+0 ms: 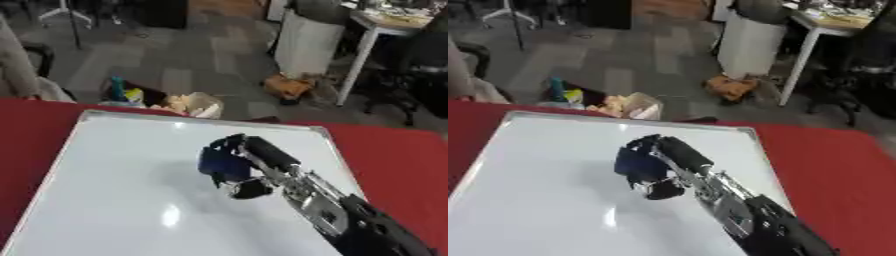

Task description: Wipe the whiteboard clean with a brush.

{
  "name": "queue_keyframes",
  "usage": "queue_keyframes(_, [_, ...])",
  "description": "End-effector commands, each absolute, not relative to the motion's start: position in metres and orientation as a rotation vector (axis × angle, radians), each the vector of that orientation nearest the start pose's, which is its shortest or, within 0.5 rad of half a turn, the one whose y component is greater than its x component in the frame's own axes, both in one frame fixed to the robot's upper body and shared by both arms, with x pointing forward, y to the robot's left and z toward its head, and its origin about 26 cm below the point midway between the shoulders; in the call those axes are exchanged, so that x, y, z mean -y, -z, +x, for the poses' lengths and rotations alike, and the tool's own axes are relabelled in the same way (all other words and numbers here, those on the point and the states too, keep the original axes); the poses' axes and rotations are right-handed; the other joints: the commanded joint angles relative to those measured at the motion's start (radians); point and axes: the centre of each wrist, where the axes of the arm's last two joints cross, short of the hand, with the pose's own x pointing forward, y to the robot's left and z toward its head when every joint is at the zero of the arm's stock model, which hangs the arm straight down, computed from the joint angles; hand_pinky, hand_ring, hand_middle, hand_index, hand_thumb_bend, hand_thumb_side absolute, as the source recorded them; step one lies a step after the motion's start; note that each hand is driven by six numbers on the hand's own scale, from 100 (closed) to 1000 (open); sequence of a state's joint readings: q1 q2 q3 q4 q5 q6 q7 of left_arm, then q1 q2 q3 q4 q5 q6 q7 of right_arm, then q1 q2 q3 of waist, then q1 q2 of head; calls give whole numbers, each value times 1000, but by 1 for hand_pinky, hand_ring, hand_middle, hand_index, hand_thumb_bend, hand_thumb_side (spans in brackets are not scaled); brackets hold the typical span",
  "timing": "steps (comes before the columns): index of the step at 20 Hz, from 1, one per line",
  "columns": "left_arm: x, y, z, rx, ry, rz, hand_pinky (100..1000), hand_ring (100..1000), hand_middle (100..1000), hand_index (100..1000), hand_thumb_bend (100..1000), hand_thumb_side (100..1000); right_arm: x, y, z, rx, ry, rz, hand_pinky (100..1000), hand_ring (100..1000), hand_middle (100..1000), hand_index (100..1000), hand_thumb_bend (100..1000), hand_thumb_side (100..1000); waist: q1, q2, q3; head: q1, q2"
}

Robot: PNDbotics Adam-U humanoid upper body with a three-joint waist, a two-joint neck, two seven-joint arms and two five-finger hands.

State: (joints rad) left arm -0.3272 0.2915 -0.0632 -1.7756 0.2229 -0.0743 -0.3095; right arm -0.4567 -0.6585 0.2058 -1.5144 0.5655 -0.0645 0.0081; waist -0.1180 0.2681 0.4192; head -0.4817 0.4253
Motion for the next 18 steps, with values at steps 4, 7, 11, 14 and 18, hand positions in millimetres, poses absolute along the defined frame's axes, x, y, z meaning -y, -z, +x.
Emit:
queue_keyframes(4, [-252, -166, 332, 2130, 612, -289, 443, 528, 572, 844, 742, 519, 354, -164, 374, 1714, -1024, -1033, 667, 713, 627, 799, 100, 308, 5, 9, 18, -41, -35])
queue_keyframes(7, [-252, -168, 331, 2139, 618, -290, 443, 529, 572, 844, 741, 520, 362, -163, 375, 1703, -981, -1055, 664, 708, 622, 751, 100, 309, 6, 23, 24, -55, -45])
queue_keyframes(11, [-251, -171, 330, 2151, 623, -292, 442, 528, 572, 843, 741, 521, 367, -163, 376, 1704, -940, -1073, 661, 705, 616, 737, 100, 316, 6, 39, 31, -78, -54])
queue_keyframes(14, [-250, -172, 330, 2156, 627, -294, 442, 528, 572, 844, 740, 522, 367, -160, 378, 1697, -934, -1072, 660, 703, 614, 736, 100, 323, 6, 49, 33, -87, -56])
queue_keyframes(18, [-250, -173, 330, 2159, 633, -294, 442, 528, 572, 844, 738, 524, 371, -153, 380, 1671, -928, -1074, 653, 701, 612, 738, 100, 330, 6, 60, 36, -90, -58])
